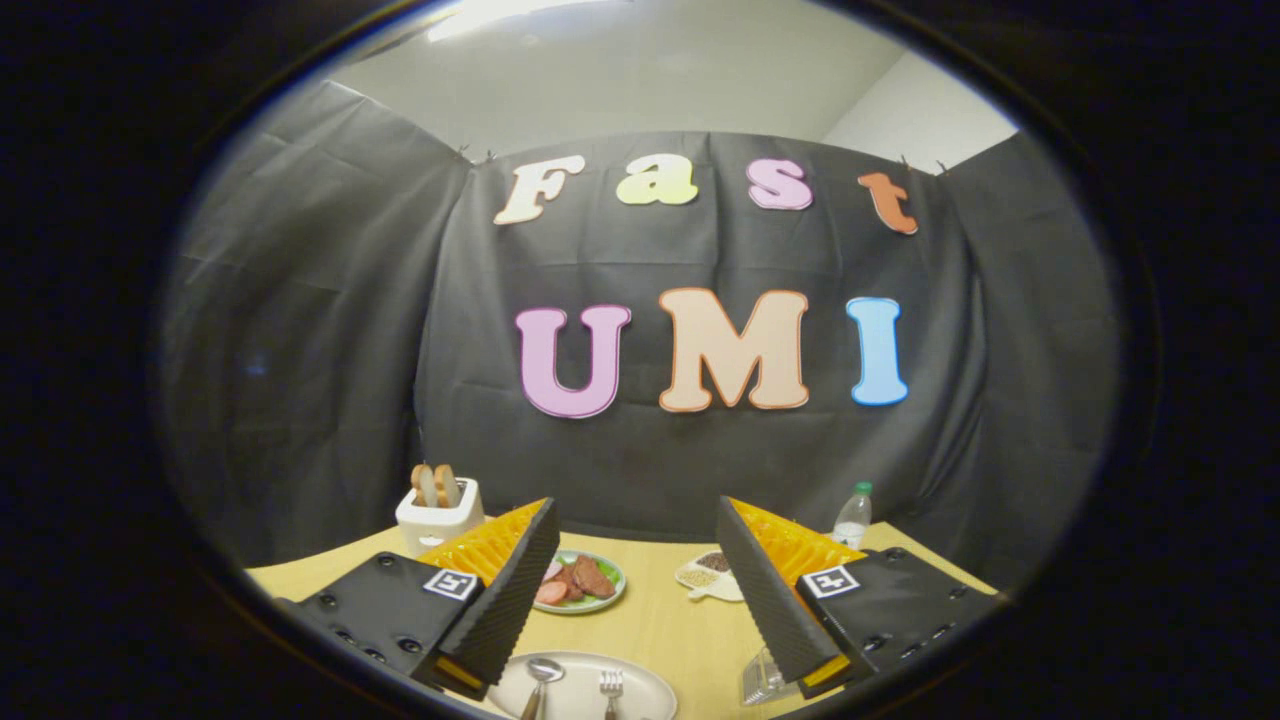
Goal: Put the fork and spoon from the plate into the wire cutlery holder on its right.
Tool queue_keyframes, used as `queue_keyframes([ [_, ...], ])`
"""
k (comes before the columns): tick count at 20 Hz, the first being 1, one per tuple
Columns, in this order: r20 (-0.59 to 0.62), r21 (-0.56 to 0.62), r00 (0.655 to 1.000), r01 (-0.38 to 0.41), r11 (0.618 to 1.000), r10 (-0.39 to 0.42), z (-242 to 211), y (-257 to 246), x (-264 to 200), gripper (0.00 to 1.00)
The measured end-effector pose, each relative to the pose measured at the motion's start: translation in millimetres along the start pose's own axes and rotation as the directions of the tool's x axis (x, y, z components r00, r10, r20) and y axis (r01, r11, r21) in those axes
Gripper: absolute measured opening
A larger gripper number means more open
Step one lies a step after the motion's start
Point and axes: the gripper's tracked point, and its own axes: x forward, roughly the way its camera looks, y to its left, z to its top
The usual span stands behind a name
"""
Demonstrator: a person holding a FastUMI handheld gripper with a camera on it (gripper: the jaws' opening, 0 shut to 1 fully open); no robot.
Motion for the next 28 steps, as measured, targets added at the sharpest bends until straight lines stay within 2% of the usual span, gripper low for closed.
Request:
queue_keyframes([
  [4,-0.042,-0.023,0.999,-0.012,1.000,0.011,-14,1,5,1.00],
  [8,-0.129,-0.059,0.991,-0.037,0.998,0.029,-47,6,5,1.00],
  [16,-0.316,-0.080,0.948,-0.069,0.994,0.041,-116,6,4,1.00],
  [22,-0.474,-0.092,0.880,-0.084,0.992,0.031,-175,-1,-3,1.00],
  [28,-0.620,-0.112,0.784,-0.132,0.985,0.035,-230,0,-17,1.00],
])
